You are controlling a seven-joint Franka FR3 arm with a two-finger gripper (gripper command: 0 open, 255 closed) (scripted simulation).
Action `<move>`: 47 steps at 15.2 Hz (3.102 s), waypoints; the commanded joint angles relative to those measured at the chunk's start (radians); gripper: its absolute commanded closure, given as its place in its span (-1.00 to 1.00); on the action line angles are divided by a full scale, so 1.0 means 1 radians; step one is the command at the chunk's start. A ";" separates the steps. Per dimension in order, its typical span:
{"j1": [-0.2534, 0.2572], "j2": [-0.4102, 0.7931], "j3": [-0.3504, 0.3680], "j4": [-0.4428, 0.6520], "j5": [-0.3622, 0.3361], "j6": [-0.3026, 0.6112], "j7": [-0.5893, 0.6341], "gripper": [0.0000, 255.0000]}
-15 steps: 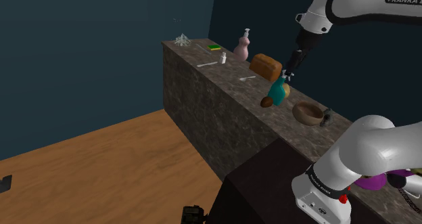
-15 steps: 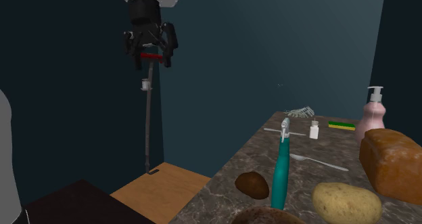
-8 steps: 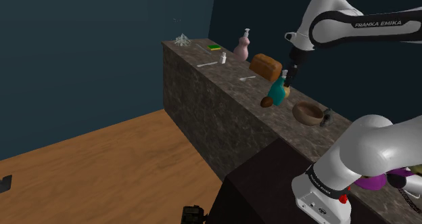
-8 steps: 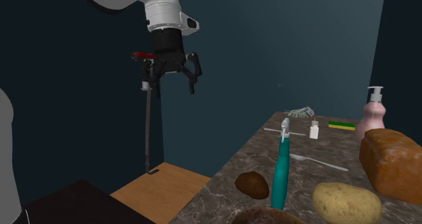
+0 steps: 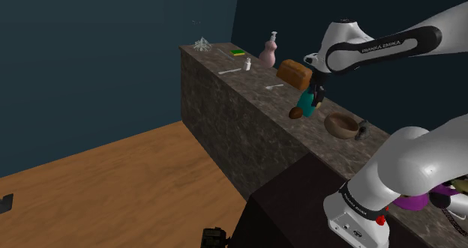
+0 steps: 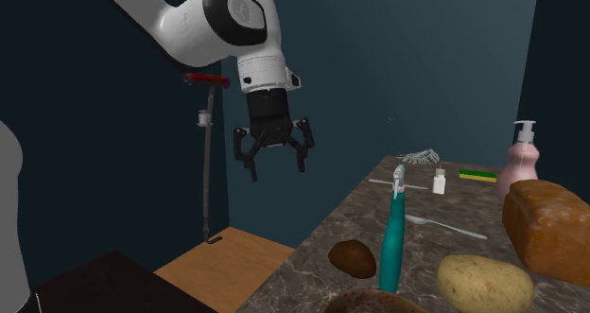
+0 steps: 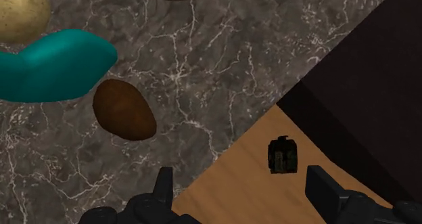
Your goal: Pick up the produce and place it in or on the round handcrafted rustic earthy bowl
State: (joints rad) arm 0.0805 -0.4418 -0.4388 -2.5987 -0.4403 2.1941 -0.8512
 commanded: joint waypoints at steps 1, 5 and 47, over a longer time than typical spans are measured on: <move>0.012 0.080 -0.043 0.012 -0.021 0.077 -0.088 -1.00; 0.039 0.257 -0.117 0.051 -0.026 0.228 -0.259 -1.00; -0.042 0.743 -0.089 0.244 0.180 0.552 -0.780 1.00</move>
State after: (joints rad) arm 0.0335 0.3183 -0.5220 -2.3553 -0.2537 2.7626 -1.6318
